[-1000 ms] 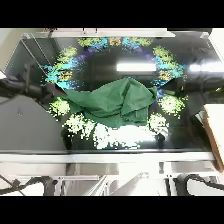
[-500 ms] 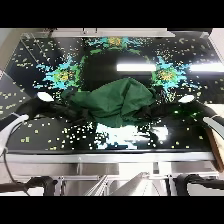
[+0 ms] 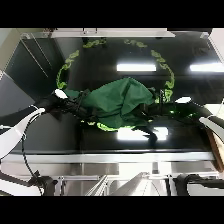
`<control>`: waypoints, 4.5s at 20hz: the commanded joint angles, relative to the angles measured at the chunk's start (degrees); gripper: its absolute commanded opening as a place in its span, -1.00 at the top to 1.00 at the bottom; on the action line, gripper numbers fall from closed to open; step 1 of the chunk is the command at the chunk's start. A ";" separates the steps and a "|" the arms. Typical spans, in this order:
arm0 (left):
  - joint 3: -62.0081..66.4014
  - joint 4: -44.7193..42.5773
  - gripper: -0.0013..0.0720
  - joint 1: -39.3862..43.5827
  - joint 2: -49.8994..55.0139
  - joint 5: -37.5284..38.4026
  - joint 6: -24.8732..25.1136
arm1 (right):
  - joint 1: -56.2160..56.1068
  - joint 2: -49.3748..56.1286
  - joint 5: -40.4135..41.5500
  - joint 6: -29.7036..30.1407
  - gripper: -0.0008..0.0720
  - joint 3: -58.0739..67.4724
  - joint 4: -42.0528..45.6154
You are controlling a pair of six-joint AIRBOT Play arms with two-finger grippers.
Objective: Fold the shirts.
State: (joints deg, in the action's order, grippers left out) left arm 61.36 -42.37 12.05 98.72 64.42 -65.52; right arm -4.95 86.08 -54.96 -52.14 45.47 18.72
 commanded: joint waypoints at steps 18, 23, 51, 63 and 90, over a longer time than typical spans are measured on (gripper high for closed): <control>-1.92 -4.74 0.10 -9.73 -10.34 6.64 2.49 | -9.84 2.99 13.57 2.05 -0.23 4.76 -12.11; -11.19 -0.37 0.10 -15.52 -13.31 -6.14 4.98 | -9.84 2.99 13.57 2.05 -0.23 4.76 -12.11; -1.51 9.60 0.92 -10.95 0.63 5.49 9.40 | -9.73 3.65 7.37 4.33 0.94 5.62 -12.07; 26.53 65.55 0.93 -26.12 -37.73 38.88 7.82 | 13.66 -47.93 -8.17 2.78 0.94 28.48 -7.13; 12.90 10.34 0.12 -30.69 3.87 32.65 -2.16 | 25.99 0.76 -18.34 -1.36 -0.72 20.74 7.80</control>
State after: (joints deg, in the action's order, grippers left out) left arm 78.37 -31.42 -17.08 102.26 90.94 -65.52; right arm 13.96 86.98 -62.70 -54.39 66.39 22.11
